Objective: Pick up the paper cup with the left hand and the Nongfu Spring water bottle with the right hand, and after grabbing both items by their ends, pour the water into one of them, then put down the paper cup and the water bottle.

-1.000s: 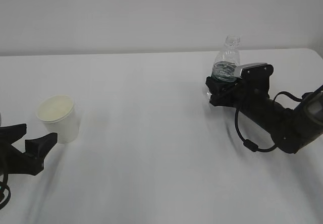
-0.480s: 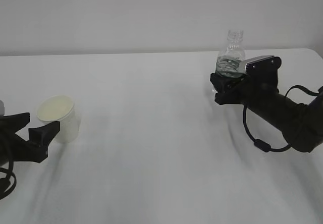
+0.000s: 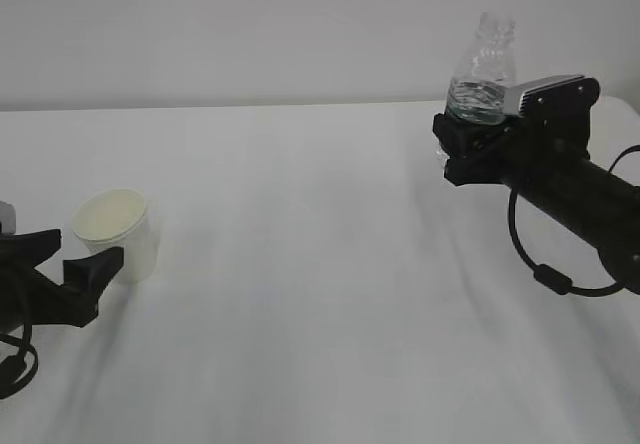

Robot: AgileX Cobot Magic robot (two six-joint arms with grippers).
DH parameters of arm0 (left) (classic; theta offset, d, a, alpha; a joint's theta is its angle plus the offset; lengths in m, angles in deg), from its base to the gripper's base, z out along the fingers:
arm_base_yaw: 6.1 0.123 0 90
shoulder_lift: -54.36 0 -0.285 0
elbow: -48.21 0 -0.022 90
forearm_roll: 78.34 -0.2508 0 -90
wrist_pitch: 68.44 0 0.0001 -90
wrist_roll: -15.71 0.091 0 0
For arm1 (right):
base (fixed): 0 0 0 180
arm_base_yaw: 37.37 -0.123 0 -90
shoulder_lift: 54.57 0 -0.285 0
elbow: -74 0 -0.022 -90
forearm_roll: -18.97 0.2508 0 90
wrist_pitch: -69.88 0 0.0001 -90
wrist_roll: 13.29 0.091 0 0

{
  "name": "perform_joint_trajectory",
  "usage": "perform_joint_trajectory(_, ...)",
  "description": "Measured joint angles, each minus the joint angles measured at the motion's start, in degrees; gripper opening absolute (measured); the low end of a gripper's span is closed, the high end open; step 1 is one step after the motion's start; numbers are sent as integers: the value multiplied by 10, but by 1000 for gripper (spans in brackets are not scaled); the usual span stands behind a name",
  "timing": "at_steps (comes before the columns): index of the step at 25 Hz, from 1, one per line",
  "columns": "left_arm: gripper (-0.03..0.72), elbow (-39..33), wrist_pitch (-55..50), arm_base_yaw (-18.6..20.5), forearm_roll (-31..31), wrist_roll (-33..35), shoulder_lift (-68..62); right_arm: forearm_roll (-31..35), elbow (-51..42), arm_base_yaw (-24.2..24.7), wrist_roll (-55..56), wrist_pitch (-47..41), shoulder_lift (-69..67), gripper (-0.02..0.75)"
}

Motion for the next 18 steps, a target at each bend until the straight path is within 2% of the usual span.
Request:
perform_joint_trajectory(6, 609, 17, 0, 0, -1, -2, -44, -1, -21, 0, 0, -17, 45, 445)
perform_joint_trajectory(18, 608, 53, 0, 0, -3, -5, -85, -16, -21, 0, 1, -26, 49, 445)
